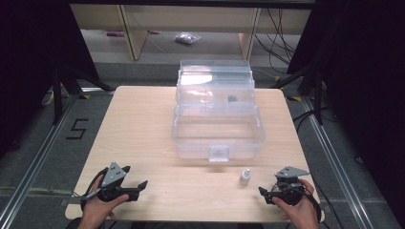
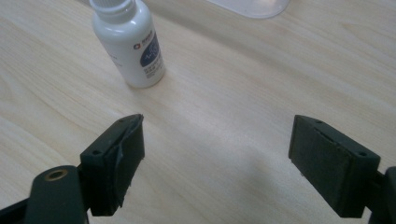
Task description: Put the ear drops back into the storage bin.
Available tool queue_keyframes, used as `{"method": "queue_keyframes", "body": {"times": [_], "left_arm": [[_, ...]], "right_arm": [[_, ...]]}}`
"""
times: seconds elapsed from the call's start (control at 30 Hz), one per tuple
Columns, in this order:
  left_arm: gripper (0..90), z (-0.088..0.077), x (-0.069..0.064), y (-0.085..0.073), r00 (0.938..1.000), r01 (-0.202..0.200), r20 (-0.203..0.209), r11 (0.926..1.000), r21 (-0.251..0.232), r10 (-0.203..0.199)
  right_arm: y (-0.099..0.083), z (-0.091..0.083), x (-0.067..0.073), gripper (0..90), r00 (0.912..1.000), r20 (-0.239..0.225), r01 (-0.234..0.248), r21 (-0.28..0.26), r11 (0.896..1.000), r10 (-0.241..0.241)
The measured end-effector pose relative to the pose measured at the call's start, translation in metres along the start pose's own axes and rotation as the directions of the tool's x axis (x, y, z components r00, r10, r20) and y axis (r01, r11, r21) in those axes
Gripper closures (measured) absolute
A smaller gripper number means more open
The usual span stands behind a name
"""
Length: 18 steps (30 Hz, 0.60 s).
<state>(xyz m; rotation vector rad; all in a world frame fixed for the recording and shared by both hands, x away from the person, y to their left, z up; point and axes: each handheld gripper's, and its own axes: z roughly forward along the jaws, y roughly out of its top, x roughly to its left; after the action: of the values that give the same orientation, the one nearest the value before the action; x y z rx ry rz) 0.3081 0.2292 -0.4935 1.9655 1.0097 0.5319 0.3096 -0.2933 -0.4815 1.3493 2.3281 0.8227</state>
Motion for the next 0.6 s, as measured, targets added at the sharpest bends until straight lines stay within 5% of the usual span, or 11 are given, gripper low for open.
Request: {"method": "queue_keyframes", "body": {"times": [0.6], "left_arm": [[15.9, 0.000, 0.000, 0.000, 1.0000, 0.003, -0.005, 1.0000, 0.000, -0.003]], "right_arm": [[0.013, -0.005, 0.008, 19.5, 0.9968, -0.033, 0.074, 0.040, 0.996, -0.073]]}}
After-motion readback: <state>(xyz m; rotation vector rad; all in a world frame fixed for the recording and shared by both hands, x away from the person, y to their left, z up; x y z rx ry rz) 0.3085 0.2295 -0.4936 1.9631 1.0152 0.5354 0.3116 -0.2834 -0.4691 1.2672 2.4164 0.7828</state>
